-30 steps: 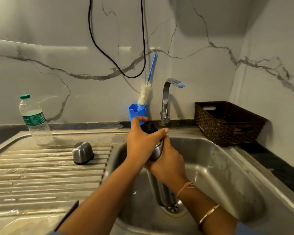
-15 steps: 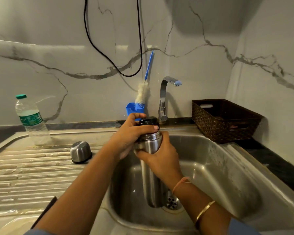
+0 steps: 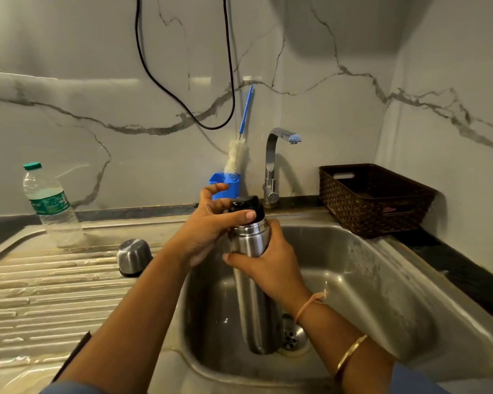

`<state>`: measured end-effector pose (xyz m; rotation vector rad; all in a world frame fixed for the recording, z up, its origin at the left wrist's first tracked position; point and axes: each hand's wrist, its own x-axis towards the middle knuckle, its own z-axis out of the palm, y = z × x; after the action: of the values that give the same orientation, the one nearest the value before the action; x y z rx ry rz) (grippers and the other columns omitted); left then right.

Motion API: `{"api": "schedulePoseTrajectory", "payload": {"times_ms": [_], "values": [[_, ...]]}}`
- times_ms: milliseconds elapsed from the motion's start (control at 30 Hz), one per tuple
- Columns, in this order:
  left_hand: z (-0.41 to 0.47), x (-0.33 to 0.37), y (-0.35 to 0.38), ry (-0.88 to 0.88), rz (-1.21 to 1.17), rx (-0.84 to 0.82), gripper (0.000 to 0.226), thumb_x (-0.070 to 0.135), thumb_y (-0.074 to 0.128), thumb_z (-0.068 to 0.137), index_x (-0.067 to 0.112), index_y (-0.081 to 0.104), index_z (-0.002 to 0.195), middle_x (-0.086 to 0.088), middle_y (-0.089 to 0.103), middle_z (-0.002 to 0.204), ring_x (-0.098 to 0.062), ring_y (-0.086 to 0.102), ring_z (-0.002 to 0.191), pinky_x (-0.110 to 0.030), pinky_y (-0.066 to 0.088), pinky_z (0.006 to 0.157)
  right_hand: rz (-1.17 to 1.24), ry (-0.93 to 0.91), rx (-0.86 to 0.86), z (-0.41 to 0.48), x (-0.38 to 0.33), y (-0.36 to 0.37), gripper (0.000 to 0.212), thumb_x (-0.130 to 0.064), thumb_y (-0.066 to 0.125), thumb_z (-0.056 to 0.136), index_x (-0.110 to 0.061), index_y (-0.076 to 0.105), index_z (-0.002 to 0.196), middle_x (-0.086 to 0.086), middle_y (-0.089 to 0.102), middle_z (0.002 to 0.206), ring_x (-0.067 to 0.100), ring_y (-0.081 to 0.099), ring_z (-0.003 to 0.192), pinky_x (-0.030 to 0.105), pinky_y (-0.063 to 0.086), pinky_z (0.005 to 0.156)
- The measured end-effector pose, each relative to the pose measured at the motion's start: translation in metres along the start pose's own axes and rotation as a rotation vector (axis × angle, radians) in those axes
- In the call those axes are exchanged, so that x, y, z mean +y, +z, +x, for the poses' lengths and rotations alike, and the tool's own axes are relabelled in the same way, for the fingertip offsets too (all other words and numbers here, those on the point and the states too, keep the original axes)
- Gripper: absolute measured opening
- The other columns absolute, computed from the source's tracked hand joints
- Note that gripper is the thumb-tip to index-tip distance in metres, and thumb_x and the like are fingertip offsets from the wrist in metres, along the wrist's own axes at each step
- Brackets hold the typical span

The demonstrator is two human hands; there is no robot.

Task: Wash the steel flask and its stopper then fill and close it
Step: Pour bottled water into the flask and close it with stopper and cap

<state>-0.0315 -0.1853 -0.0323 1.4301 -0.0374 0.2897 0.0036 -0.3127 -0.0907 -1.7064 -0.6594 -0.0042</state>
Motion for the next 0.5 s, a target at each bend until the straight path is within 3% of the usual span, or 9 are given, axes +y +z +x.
{"api": "schedulePoseTrajectory", "payload": {"times_ms": [100, 200, 267, 367, 433, 500], "values": [[-0.002, -0.003, 0.017, 0.033, 0.194, 0.118, 0.05, 0.003, 0.07, 0.076, 0.022, 0.047, 0.117, 0.0, 0.059, 0.092, -0.012, 0.063, 0.081, -0.019, 0.048, 0.064, -0.139, 0.093, 0.113, -0.004, 0.003, 0.003, 0.063, -0.033, 0.083, 0.063, -0.029, 0.043, 0.111, -0.01, 0.064, 0.097, 0.01, 0.064, 0.084, 0.031, 0.054, 0.077], [-0.005, -0.02, 0.039, 0.115, 0.335, 0.301, 0.053, 0.019, 0.078, 0.074, 0.03, 0.044, 0.113, 0.005, 0.055, 0.098, -0.008, 0.06, 0.085, -0.015, 0.048, 0.066, -0.197, 0.099, 0.054, -0.002, 0.007, 0.005, 0.078, -0.034, 0.082, 0.062, -0.033, 0.037, 0.125, -0.009, 0.065, 0.102, 0.014, 0.065, 0.092, 0.035, 0.054, 0.082], [-0.006, -0.021, 0.042, 0.189, 0.341, 0.364, 0.053, 0.022, 0.081, 0.07, 0.035, 0.044, 0.105, 0.008, 0.055, 0.097, -0.007, 0.06, 0.084, -0.013, 0.049, 0.062, -0.083, 0.071, -0.054, 0.0, 0.008, 0.003, 0.086, -0.025, 0.084, 0.063, -0.034, 0.034, 0.132, -0.011, 0.065, 0.105, 0.01, 0.064, 0.095, 0.03, 0.054, 0.084], [-0.006, -0.008, 0.026, 0.176, 0.189, 0.123, 0.054, 0.006, 0.08, 0.068, 0.033, 0.05, 0.105, -0.006, 0.062, 0.102, -0.016, 0.066, 0.084, -0.02, 0.054, 0.067, 0.142, 0.03, -0.225, 0.004, 0.002, -0.008, 0.076, -0.005, 0.083, 0.063, -0.033, 0.042, 0.121, -0.011, 0.063, 0.106, 0.005, 0.063, 0.096, 0.017, 0.053, 0.078], [-0.006, -0.002, 0.013, 0.15, 0.083, -0.105, 0.059, 0.001, 0.076, 0.062, 0.028, 0.052, 0.108, -0.008, 0.066, 0.096, -0.02, 0.066, 0.086, -0.029, 0.055, 0.075, 0.171, -0.003, -0.303, 0.006, 0.0, -0.013, 0.076, -0.006, 0.084, 0.062, -0.028, 0.045, 0.123, -0.006, 0.063, 0.111, 0.009, 0.064, 0.099, 0.021, 0.054, 0.08], [-0.005, -0.003, 0.006, 0.121, 0.047, -0.208, 0.06, -0.003, 0.074, 0.059, 0.024, 0.052, 0.108, -0.004, 0.067, 0.09, -0.018, 0.065, 0.084, -0.029, 0.054, 0.075, 0.156, -0.017, -0.328, 0.005, 0.0, -0.013, 0.08, -0.006, 0.084, 0.062, -0.024, 0.044, 0.129, -0.002, 0.063, 0.115, 0.014, 0.063, 0.104, 0.03, 0.054, 0.087]]}}
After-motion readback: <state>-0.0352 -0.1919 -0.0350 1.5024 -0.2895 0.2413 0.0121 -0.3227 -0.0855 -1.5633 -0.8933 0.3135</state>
